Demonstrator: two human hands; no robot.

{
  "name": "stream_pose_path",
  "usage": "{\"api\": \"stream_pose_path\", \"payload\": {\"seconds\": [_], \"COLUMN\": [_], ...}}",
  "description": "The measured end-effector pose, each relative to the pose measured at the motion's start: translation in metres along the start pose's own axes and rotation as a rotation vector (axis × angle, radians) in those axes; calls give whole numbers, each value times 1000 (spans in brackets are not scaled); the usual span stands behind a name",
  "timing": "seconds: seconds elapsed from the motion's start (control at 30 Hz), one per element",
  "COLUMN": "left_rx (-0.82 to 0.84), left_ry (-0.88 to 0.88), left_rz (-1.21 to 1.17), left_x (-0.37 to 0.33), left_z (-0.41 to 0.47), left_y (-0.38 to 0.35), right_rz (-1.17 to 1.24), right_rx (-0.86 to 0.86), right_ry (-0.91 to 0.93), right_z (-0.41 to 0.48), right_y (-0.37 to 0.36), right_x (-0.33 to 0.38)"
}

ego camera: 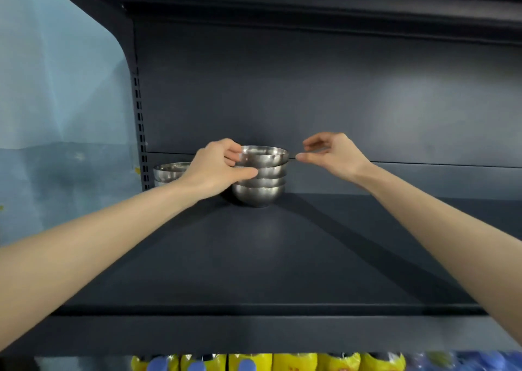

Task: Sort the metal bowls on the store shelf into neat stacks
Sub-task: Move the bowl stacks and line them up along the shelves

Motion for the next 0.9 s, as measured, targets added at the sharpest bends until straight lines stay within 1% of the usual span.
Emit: {"api": "stream_pose_path", "payload": {"seconds": [0.07, 0.17, 0.27, 0.37, 0.47, 0.6, 0.73, 0.9], "left_rx": [45, 120, 186, 268, 338, 438, 522, 617], "left_ry": [-27, -83, -141, -224, -326, -481, -595, -779], "left_rz": [-11, 8, 45, 111, 171, 232, 225, 211], "left_x": [-15, -44, -81, -126, -172, -250, -334, -445], "left_z": [1, 1, 1, -4, -14, -43, -82, -147], "left_y": [0, -5, -19, -43, -79, -147, -220, -313], "right_rz": [-48, -190, -347, -477, -569, -673, -756, -832], "right_rx": [-25, -46, -18, 19, 24, 21, 21, -50], "right_ry": [5, 7, -24, -96, -166, -284, -403, -531], "right_z": [-10, -30, -54, -86, -124, -191, -266, -371], "right_y": [20, 56, 97, 141, 185, 258, 342, 445], "right_x": [6, 13, 14, 5, -6, -29, -58, -94]}}
Point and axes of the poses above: each hand's wrist, its own z-axis towards the middle knuckle, its own y-axis out of the back of the hand, x = y × z, the point moved 5 cm from there along z, towards the middle knuckle, and after that the axes turned 5 degrees about z, right-handed, at the moved point
